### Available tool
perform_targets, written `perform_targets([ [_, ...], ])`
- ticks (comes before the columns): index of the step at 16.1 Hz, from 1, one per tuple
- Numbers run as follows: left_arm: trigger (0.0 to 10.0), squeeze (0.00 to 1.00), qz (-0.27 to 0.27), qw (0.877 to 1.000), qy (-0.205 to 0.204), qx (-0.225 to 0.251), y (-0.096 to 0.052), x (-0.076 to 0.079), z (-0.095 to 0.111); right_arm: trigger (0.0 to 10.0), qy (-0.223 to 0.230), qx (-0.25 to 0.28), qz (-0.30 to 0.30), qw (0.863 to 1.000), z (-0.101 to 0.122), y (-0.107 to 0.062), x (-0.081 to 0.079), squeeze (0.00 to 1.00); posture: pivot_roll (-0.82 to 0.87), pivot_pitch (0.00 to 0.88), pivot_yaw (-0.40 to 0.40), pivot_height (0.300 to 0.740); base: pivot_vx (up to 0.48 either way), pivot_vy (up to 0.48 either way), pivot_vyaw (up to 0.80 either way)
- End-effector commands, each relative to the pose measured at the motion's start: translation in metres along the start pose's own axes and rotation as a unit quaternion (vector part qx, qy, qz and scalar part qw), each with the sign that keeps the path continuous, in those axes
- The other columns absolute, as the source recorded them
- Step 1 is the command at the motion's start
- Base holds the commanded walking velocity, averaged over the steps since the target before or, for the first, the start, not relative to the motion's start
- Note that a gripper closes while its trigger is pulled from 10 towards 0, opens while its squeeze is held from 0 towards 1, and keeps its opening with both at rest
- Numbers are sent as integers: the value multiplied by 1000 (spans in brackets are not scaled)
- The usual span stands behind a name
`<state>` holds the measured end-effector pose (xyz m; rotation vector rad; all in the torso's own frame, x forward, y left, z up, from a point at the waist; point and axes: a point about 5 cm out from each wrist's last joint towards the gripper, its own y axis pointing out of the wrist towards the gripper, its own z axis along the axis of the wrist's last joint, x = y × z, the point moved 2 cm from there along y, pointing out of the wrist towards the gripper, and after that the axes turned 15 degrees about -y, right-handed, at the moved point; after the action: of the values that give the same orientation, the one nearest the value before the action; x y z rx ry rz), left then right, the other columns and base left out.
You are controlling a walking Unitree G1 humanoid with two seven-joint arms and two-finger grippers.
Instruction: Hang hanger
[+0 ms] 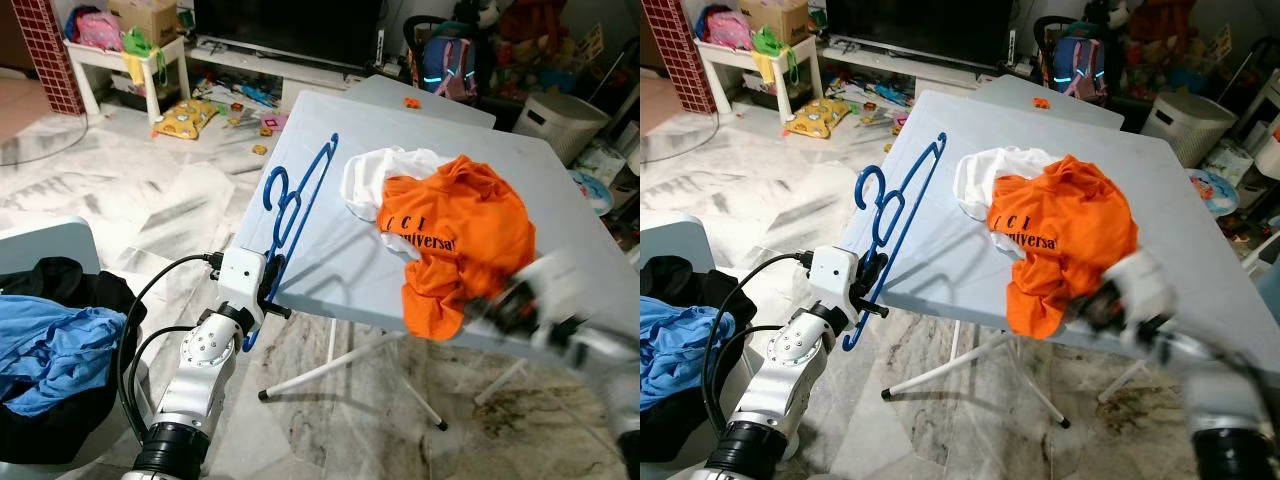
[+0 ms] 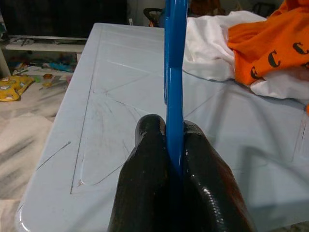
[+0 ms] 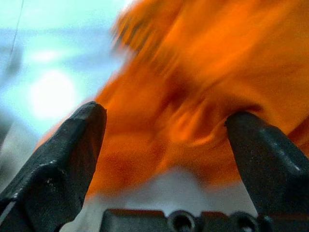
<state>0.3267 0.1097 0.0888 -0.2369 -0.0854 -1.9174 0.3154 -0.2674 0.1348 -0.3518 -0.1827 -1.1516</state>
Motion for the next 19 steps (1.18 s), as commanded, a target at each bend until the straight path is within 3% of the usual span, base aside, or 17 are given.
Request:
perform_targets([
  [1,10000,0,-6,1000,-1,-18,3,3,-6,10000,-7,68,-54,996,27,-4,19,0,189,0,-128,740,0,0,0],
  [3,10000,0,-7,1000,-1,-17,4,4,-6,10000,-10,79,-76,994,31,-5,24,0,189,0,-128,740,0,0,0],
  [7,10000,0,-9,1000,-2,-18,4,4,-7,10000,-41,40,-58,997,23,-19,27,0,188,0,-129,740,0,0,0],
  [8,10000,0,-8,1000,-2,-19,3,4,-8,10000,-31,34,-50,998,20,-35,35,0,188,0,-128,740,0,0,0],
  [10,10000,0,-9,1000,-2,-20,3,4,-9,10000,-36,-22,-8,999,0,-51,32,0,180,0,-127,740,0,0,0],
  [11,10000,0,-11,1000,-1,-22,3,4,-9,10000,-28,-72,40,996,-18,-59,20,0,179,0,-126,740,0,0,0],
  [12,10000,0,-12,1000,-2,-22,3,4,-9,10000,-21,-84,57,995,-24,-60,13,0,176,0,-125,740,0,0,0],
  [14,10000,0,-14,1000,-2,-22,3,6,-10,10000,1,-93,122,988,-34,-54,-19,0,177,0,-126,740,0,0,0],
  [17,10000,0,-14,1000,-4,-27,-1,5,-12,10000,89,-49,150,984,-34,-18,-60,0,196,0,-135,740,0,0,0],
  [19,10000,0,-13,1000,-3,-28,-4,4,-13,10000,103,-60,164,979,-41,-5,-76,0,211,0,-136,740,0,0,0],
])
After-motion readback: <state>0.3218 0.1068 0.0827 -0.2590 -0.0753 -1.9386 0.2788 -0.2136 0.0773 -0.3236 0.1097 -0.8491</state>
